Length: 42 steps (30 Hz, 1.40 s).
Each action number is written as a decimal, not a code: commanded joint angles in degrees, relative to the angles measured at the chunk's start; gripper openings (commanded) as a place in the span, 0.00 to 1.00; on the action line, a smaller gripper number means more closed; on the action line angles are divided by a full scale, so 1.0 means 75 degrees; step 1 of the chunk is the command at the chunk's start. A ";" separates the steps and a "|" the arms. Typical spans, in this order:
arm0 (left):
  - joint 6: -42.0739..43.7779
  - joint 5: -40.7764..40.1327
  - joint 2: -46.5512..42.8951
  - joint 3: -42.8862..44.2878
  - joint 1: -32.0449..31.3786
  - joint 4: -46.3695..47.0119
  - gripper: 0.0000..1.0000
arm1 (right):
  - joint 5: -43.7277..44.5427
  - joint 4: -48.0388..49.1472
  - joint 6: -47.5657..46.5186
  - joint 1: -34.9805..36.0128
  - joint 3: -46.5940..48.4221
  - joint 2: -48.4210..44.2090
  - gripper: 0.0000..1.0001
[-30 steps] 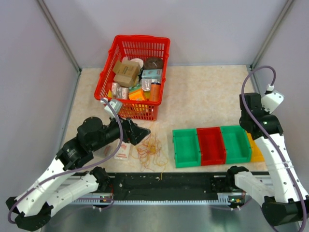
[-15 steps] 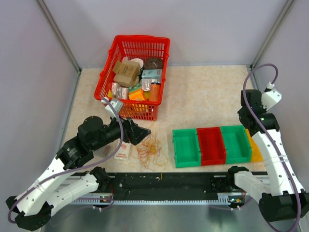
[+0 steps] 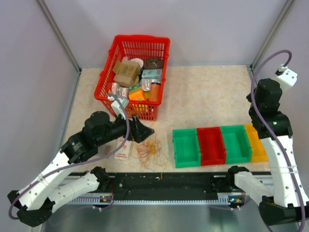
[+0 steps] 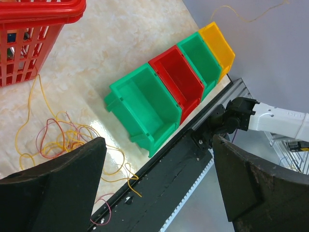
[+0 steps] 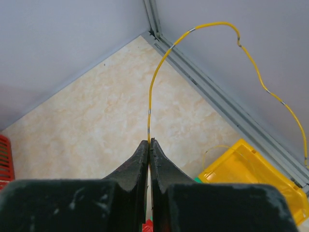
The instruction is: Untangle the cables
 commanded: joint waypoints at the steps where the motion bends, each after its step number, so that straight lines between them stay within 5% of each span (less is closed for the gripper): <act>1: -0.0209 0.0221 0.0069 0.0381 0.0020 0.0246 0.94 | -0.0076 0.0587 -0.0149 -0.0070 -0.0292 -0.0382 0.00; 9: -0.0385 0.0292 0.0045 0.0239 0.0020 0.0364 0.94 | 0.0532 0.0425 0.0576 -0.0070 -0.1770 -0.1660 0.00; 16: -0.0104 0.0350 0.0666 0.0849 0.0020 -0.0245 0.93 | 0.1997 -0.2115 0.2789 -0.0082 -0.1677 -0.1322 0.00; 22: -0.0408 0.0175 0.1006 0.1084 -0.0004 -0.0363 0.91 | 0.2010 -0.3266 0.4268 -0.0082 -0.1630 -0.0852 0.00; 42: -0.0948 -0.0412 0.1440 0.1388 0.0020 -0.0527 0.89 | 0.2608 -0.3831 0.3661 -0.0070 -0.0542 -0.1343 0.00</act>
